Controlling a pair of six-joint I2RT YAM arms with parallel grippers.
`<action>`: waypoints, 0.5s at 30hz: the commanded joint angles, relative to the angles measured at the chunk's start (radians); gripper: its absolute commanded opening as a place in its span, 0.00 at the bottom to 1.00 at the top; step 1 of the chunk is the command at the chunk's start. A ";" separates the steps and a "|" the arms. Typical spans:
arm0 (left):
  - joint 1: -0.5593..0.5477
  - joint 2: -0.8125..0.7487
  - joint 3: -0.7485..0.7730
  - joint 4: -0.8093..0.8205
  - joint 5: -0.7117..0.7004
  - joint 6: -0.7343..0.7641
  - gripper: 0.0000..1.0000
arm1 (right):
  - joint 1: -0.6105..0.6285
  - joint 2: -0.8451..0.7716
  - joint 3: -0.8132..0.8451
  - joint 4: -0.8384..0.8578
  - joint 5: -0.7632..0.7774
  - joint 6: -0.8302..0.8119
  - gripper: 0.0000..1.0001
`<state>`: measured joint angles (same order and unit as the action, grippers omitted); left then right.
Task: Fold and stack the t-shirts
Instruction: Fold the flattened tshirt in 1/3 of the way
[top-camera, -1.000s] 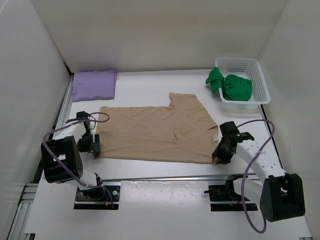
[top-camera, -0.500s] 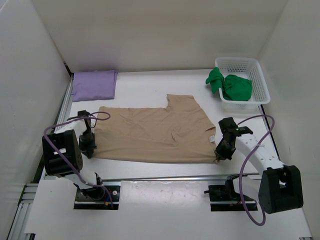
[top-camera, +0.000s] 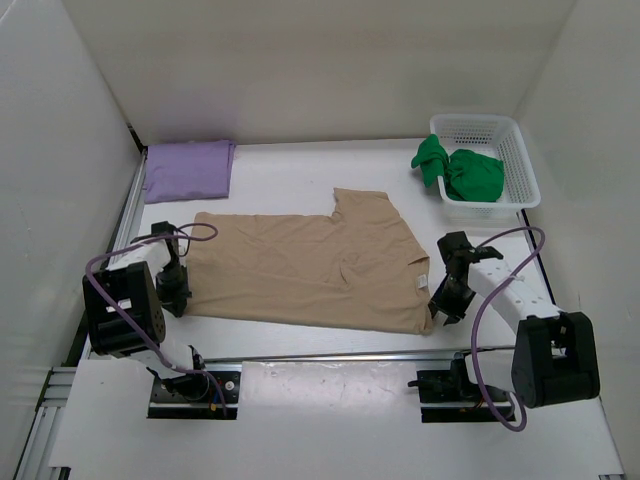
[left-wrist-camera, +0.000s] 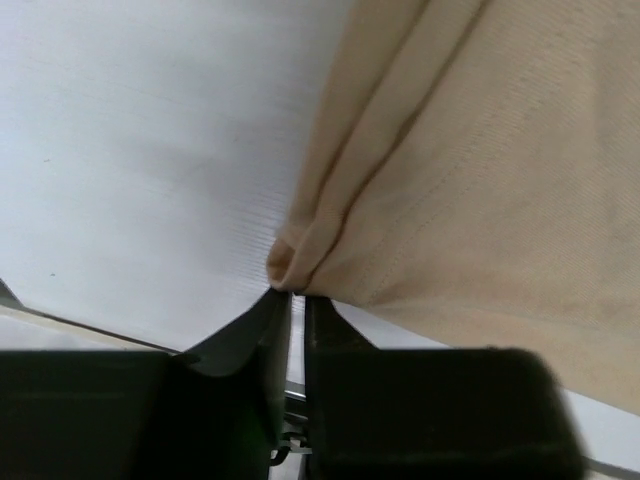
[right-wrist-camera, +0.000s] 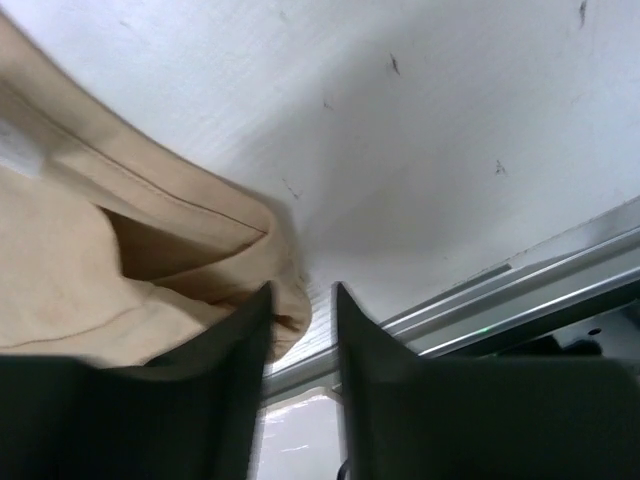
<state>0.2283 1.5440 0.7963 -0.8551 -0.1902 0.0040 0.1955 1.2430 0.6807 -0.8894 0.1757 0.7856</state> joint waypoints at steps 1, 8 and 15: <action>0.019 0.018 -0.060 0.126 0.003 -0.004 0.24 | -0.007 -0.039 -0.018 -0.016 -0.013 -0.013 0.43; 0.028 -0.004 -0.049 0.097 0.003 -0.004 0.41 | -0.007 -0.164 -0.046 -0.037 -0.085 0.033 0.47; 0.058 -0.016 -0.029 0.077 0.012 -0.004 0.44 | 0.042 -0.277 -0.136 0.016 -0.154 0.083 0.71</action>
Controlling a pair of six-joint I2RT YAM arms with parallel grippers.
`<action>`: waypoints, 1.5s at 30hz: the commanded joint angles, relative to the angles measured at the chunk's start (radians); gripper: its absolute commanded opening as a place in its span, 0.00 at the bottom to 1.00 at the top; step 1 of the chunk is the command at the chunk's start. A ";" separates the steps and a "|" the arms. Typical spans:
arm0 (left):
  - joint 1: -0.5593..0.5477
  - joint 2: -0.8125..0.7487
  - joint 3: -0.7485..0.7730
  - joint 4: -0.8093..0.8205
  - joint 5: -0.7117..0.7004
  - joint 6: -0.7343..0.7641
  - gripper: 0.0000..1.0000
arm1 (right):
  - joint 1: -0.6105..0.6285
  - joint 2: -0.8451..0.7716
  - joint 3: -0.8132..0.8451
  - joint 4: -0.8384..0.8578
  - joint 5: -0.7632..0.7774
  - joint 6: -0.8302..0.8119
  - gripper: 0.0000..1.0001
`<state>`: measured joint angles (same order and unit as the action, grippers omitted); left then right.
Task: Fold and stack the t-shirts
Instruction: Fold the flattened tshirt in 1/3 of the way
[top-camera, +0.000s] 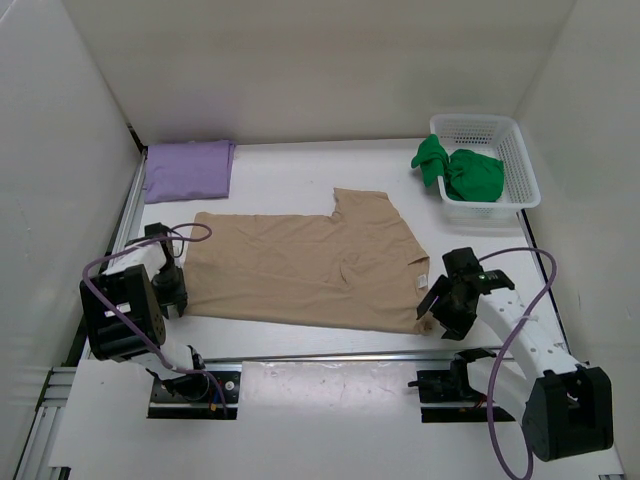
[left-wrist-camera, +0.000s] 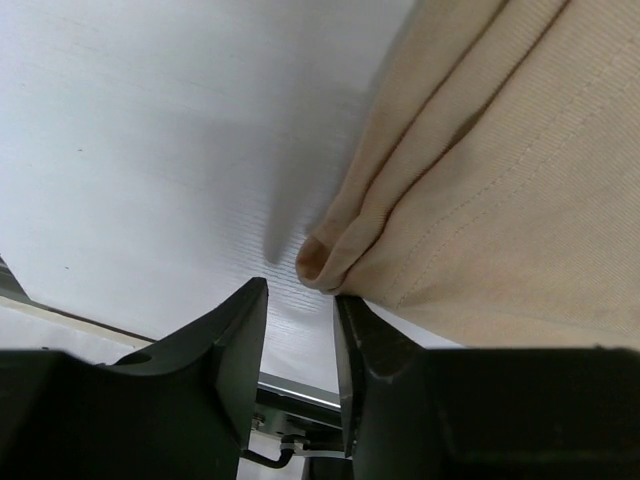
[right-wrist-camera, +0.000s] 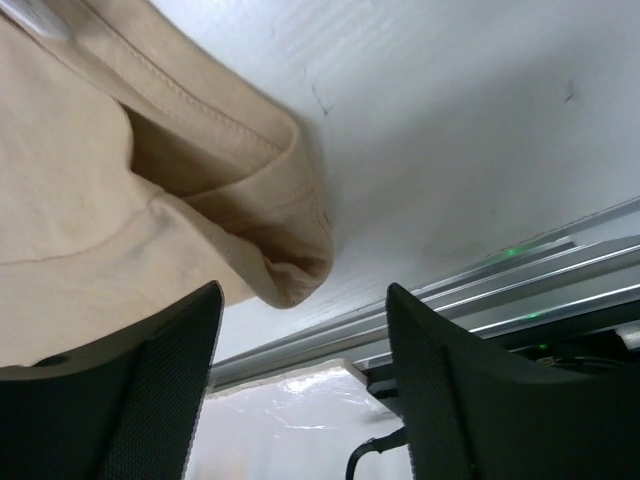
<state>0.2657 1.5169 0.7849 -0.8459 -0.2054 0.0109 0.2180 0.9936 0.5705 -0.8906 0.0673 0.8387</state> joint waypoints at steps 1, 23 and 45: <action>0.021 0.011 -0.018 0.068 0.027 -0.011 0.45 | 0.020 -0.036 -0.037 0.018 -0.055 0.030 0.76; 0.130 0.021 0.097 -0.070 0.225 -0.011 0.94 | 0.029 0.169 -0.090 0.199 0.002 0.010 0.04; 0.214 -0.035 -0.002 -0.169 0.270 -0.011 0.10 | 0.053 0.025 -0.007 -0.145 0.058 0.066 0.00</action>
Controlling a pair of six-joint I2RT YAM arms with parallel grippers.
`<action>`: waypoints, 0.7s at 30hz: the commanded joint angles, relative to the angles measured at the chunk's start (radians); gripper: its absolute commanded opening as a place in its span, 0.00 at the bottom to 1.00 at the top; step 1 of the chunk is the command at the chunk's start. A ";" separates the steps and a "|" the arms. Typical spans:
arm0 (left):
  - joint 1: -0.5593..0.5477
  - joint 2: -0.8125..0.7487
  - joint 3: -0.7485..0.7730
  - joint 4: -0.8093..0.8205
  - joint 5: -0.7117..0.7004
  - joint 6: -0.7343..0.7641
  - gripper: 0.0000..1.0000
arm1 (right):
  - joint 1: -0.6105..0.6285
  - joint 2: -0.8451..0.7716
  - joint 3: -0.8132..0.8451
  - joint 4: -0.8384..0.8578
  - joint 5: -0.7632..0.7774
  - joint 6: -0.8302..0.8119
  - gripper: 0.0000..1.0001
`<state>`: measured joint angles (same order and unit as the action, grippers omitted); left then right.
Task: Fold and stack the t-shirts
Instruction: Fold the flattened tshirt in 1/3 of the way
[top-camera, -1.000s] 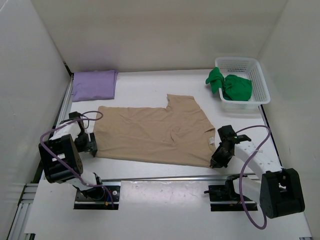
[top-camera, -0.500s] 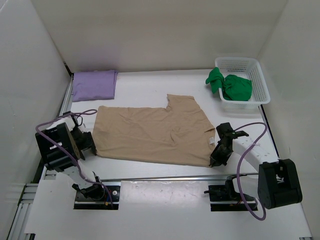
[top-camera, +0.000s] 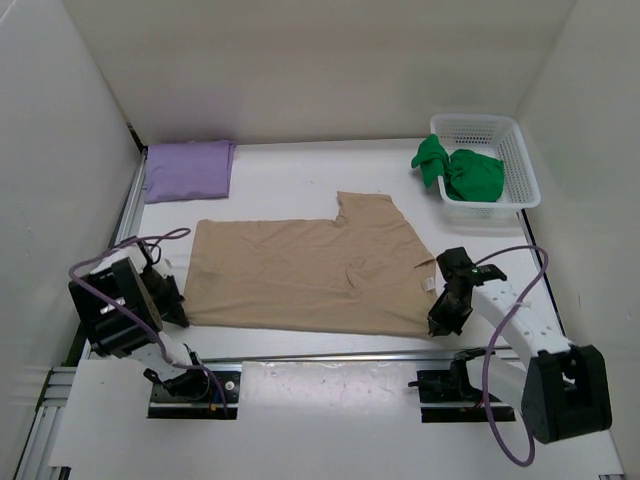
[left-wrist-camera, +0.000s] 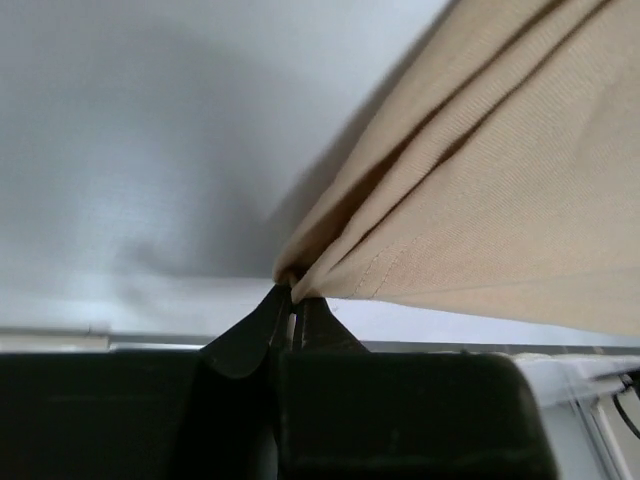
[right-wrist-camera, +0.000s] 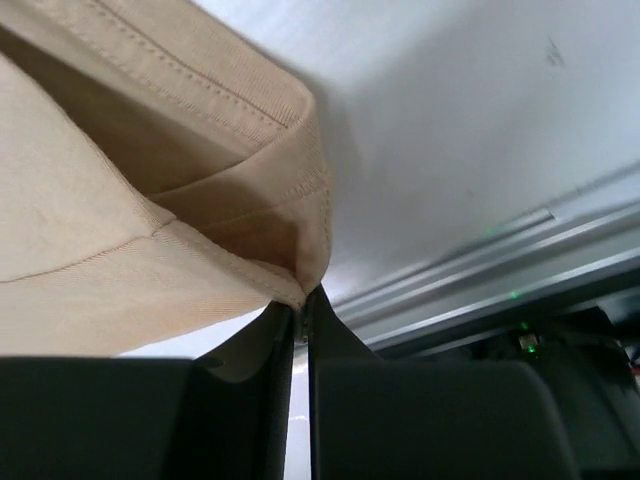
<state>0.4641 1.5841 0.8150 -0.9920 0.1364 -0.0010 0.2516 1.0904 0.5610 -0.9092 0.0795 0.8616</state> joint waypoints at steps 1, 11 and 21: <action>0.016 -0.140 -0.043 -0.036 -0.083 0.001 0.10 | 0.020 -0.087 0.002 -0.137 0.046 0.060 0.00; 0.016 -0.208 -0.105 -0.123 -0.179 0.001 0.58 | 0.020 -0.123 -0.027 -0.155 0.046 0.083 0.37; 0.057 -0.153 0.335 -0.082 -0.016 0.001 0.98 | 0.049 0.283 0.653 -0.166 0.052 -0.262 0.71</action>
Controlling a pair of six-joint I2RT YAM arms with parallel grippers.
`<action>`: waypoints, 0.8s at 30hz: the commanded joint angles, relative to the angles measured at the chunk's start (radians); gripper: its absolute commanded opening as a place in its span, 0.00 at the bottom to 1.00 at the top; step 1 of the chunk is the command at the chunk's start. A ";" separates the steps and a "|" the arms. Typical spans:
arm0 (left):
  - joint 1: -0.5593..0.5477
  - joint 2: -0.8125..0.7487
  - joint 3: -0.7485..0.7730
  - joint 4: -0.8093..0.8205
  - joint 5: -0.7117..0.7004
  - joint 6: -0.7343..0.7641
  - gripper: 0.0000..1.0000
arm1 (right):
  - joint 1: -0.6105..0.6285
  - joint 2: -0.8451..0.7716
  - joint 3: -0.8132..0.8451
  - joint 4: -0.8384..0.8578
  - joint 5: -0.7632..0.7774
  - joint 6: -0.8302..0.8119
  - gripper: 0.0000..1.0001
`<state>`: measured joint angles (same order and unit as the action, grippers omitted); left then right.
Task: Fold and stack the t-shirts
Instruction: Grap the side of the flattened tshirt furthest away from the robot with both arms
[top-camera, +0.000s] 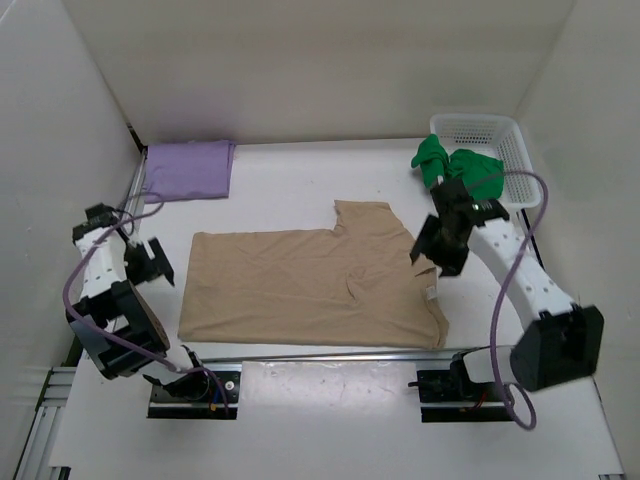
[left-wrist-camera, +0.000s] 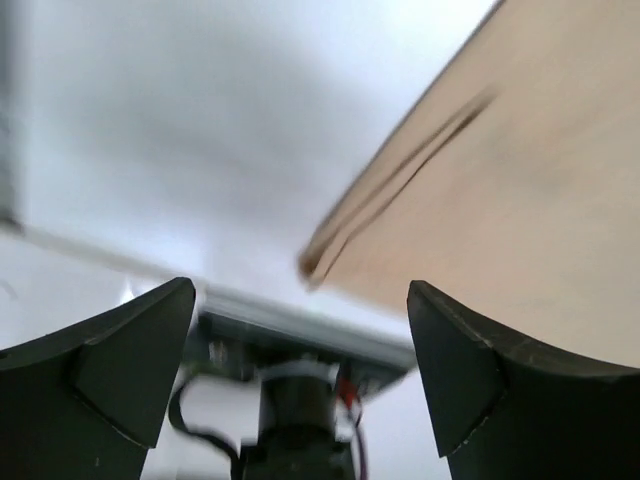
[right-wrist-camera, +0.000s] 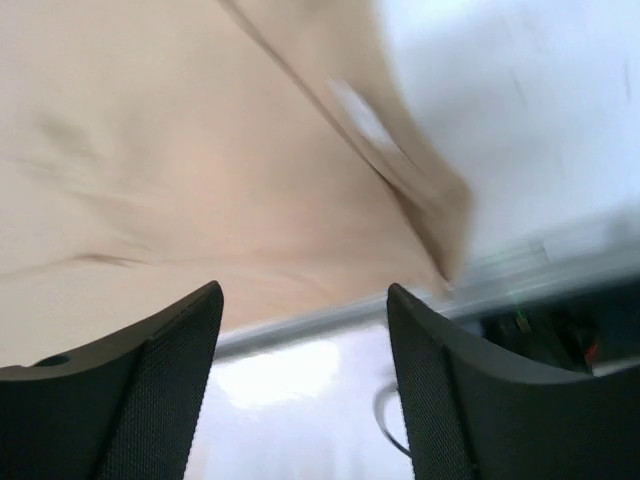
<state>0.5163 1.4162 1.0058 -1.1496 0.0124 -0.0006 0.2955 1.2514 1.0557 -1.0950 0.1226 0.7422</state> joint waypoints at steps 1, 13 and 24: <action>-0.010 0.036 0.177 0.099 0.142 0.001 1.00 | 0.005 0.176 0.223 0.033 -0.001 -0.176 0.71; -0.203 0.592 0.618 0.238 0.242 0.001 0.98 | -0.022 1.075 1.147 0.083 -0.040 -0.175 0.72; -0.283 0.754 0.636 0.294 0.186 0.001 0.98 | -0.047 1.157 1.034 0.230 -0.095 -0.132 0.72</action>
<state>0.2207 2.1464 1.6505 -0.8795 0.2058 0.0002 0.2489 2.4111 2.1082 -0.9215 0.0719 0.5964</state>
